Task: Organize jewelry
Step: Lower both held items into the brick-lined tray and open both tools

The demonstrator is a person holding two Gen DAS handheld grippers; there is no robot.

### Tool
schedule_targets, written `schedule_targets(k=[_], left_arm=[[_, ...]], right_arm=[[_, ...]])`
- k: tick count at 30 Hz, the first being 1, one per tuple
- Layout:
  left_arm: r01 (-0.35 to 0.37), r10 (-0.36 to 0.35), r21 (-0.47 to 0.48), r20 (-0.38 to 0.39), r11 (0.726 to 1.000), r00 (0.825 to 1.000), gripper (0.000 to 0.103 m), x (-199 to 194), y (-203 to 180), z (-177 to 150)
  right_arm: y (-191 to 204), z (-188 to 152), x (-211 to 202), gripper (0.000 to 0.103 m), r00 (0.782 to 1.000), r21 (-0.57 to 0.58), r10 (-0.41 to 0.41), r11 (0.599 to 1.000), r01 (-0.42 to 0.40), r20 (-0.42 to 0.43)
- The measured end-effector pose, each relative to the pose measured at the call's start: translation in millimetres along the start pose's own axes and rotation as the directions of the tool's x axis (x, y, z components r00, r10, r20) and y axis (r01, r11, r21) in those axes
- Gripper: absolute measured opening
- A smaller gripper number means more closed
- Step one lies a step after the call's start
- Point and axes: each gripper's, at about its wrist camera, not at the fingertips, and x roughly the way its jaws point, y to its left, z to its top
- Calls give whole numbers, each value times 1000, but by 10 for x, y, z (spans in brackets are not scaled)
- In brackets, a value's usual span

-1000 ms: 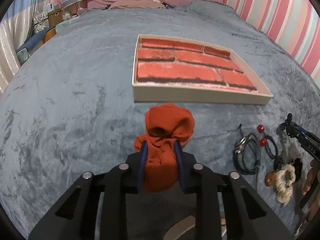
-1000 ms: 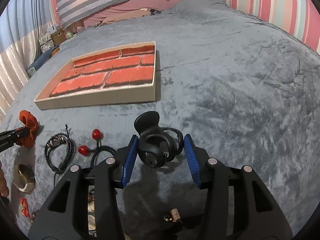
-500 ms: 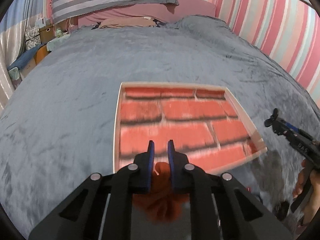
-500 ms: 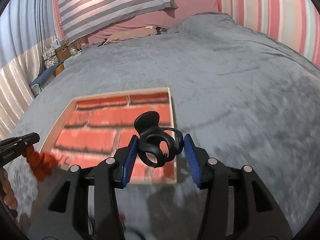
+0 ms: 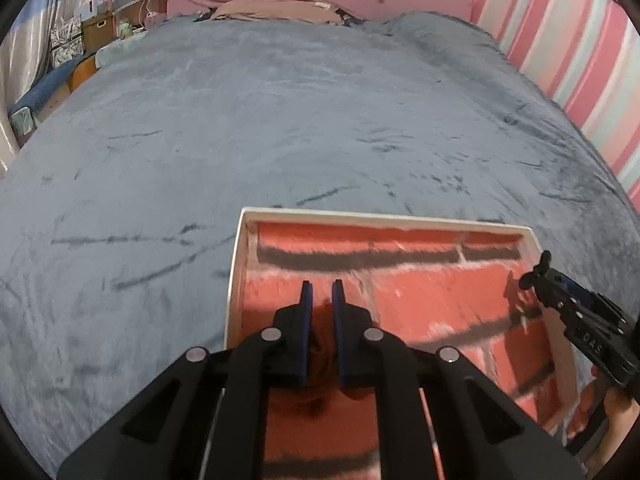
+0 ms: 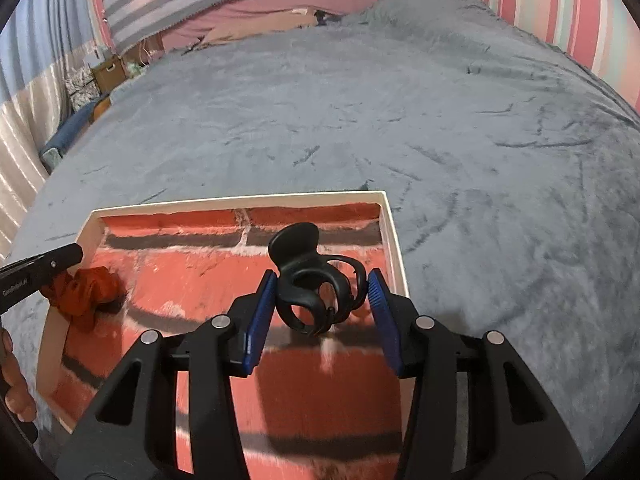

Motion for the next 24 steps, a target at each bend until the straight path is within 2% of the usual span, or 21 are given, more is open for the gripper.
schedule_targets(k=[7,11,15,18,19,20,24], left_arm=[[-58,58,15,-1,998,998,10,258,-30,257],[-63,63,13,2,998,998,11,316,-9,276],[-91,92,34,-9,995,996,16,350,-48,262],[-86,86,37,-8,996,996,31,334,-79,259],[-94,94,40,-2,995,996,41,319,-91,255],[-98,98,42,2,994,995,46,306,-109,248],[-91,91,44,6,995,996,48,217,-164,265]], right_arm=[[27,194,250,47,996,-23,-64,998,63,-58],[1,251,342,47,994,-28,-84,996,83,-64],[-13,271,436,48,993,-38,-84,996,81,-81],[-26,269,435,49,994,-30,-71,997,69,-84],[-20,268,429,57,994,-34,-71,997,69,-85],[-20,265,422,61,994,-39,-75,997,72,-84],[-21,231,386,66,993,-52,-60,997,55,-97]])
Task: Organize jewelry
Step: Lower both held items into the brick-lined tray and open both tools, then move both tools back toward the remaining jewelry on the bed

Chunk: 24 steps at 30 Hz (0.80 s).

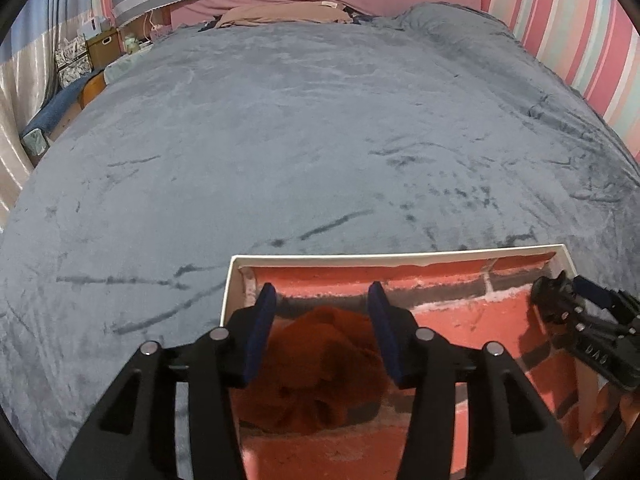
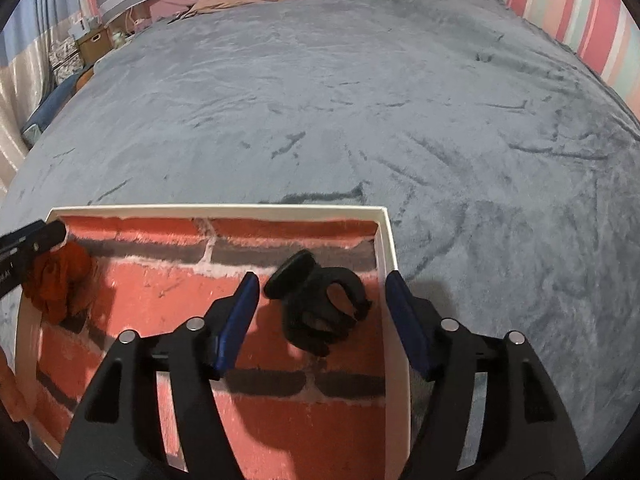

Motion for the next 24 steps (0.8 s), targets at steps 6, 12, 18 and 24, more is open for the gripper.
schedule_targets(k=[6,12,18,24], left_arm=[[13,-15,24,50,1000,999,61,-367,-108,-31],[8,-11,30,133,1000,991,84,-922,-82,-317],[-5,0,32,174,999,985,95,-1497,0,-914],[14,-13,-6,190,1000,982,95,-1945,73,-1463]], right_arm=[[-54,-25,-375,80,996,4,45,999,-46,78],[-242,-274,-985,98,980,28,78,996,-84,182],[-481,-780,-1450,99,972,30,72,996,-81,224],[-642,-1340,-1897,99,954,17,34,999,-41,298]])
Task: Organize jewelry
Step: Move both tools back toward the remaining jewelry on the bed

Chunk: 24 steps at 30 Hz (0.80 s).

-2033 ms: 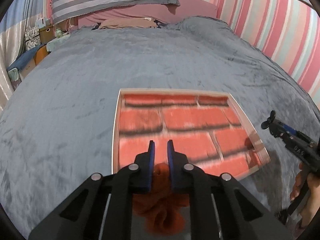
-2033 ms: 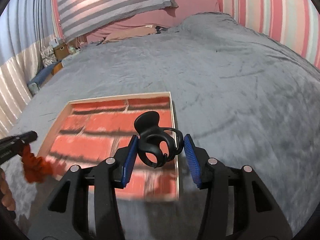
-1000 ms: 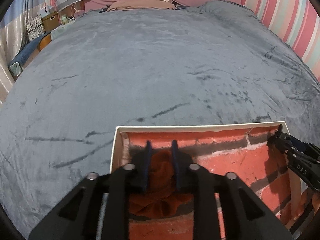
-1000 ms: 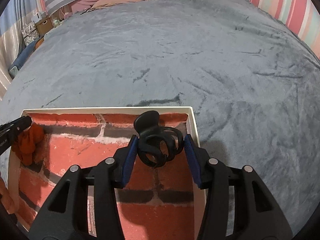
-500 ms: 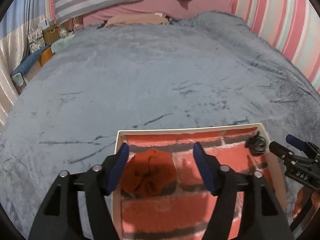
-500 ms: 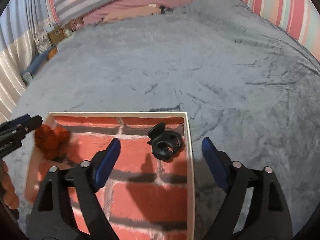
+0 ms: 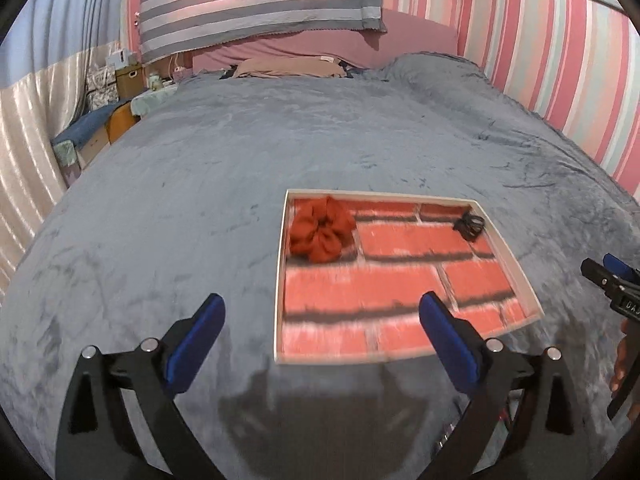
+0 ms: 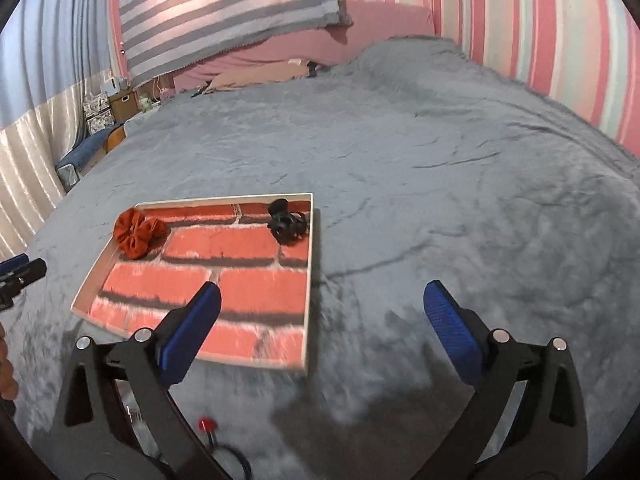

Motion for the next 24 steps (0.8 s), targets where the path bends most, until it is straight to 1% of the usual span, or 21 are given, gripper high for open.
schedule_targets(k=[3,5,6,9,13,15,20,23,24], left_arm=[[7,-7,-5,11,1000,1000,96,-226,-18,-182],[-14,14,-15,30,1000,999,96,-385,-39,-309],[-13,14,-27,37,1000,999,96,-437,-35,-346],[25,-21,-65,60,998,998,96,-658,-50,-507],[-31,33,-15,107,999,994,96,-946,-173,-688],[-32,33,-11,119,999,992,96,-1073,-209,-780],[-28,30,-11,134,1000,991,96,-1273,-249,-985],[-31,32,-9,141,999,990,96,-1357,-272,-1115],[-33,33,-8,130,999,991,96,-1374,-283,-1161]], right_arm=[[-3,-185,-259,99,999,-40,-41,998,42,24],[-7,-306,-406,99,996,-57,-79,995,81,35],[-14,-375,-499,99,994,-62,-94,993,97,48],[-37,-550,-721,99,990,-66,-119,990,124,69],[-61,-767,-963,99,986,-70,-150,985,156,78],[-65,-873,-1054,99,984,-68,-156,984,162,80],[-92,-1106,-1223,99,990,-55,-129,990,132,54],[-90,-1206,-1330,99,988,-44,-142,988,145,63],[-86,-1241,-1369,99,987,-43,-146,988,150,69]])
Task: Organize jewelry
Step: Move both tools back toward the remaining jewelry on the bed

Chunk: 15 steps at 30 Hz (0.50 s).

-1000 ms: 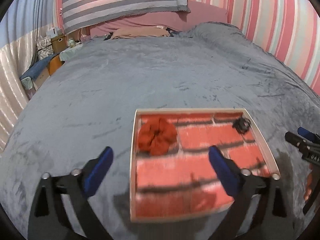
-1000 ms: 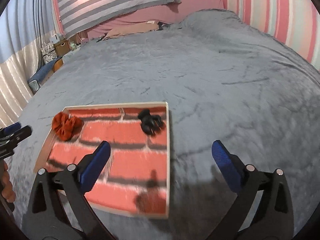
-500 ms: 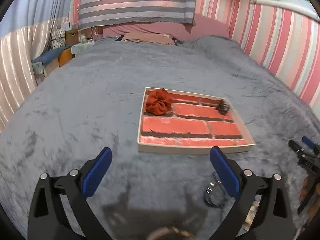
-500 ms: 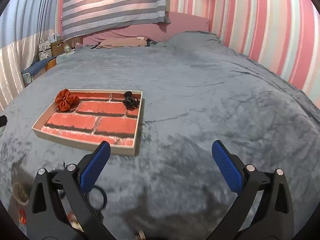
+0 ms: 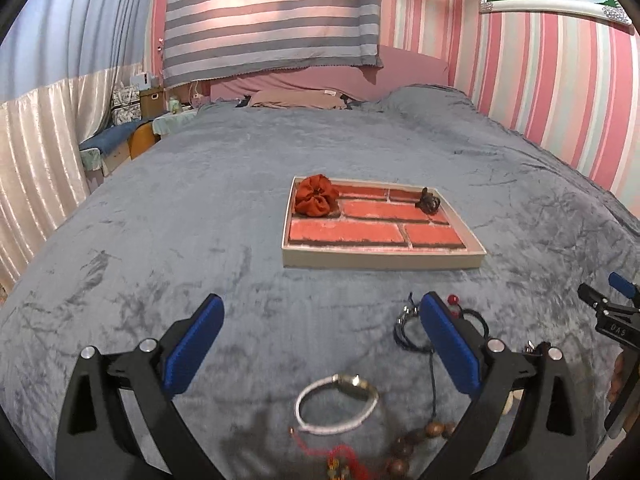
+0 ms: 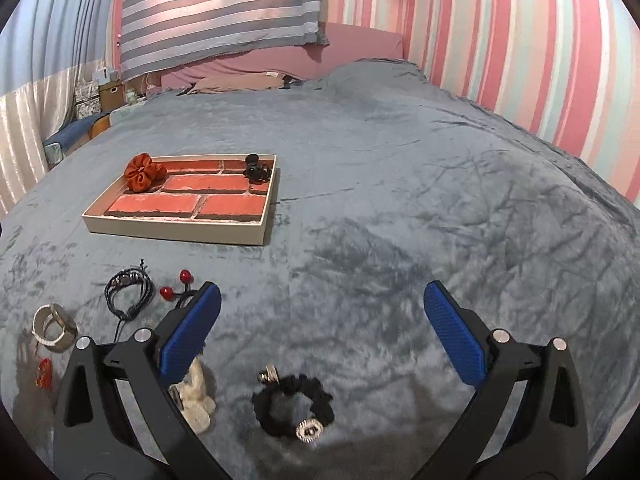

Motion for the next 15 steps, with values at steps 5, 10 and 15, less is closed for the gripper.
schedule_targets(k=[5,10,15], left_arm=[[-1,1,6,-17,1000,1000,96,-100,-18,-149],[3,-2,12,-27,1000,1000,96,-166,-38,-335],[-1,1,2,-43,1000,999,96,-171,-14,-488]], right_arm=[[-36,-121,-146,99,1000,17,-7,1000,7,8],[-50,-261,-264,99,1000,27,-3,1000,3,21],[-47,-434,-274,99,1000,43,5,999,-5,-1]])
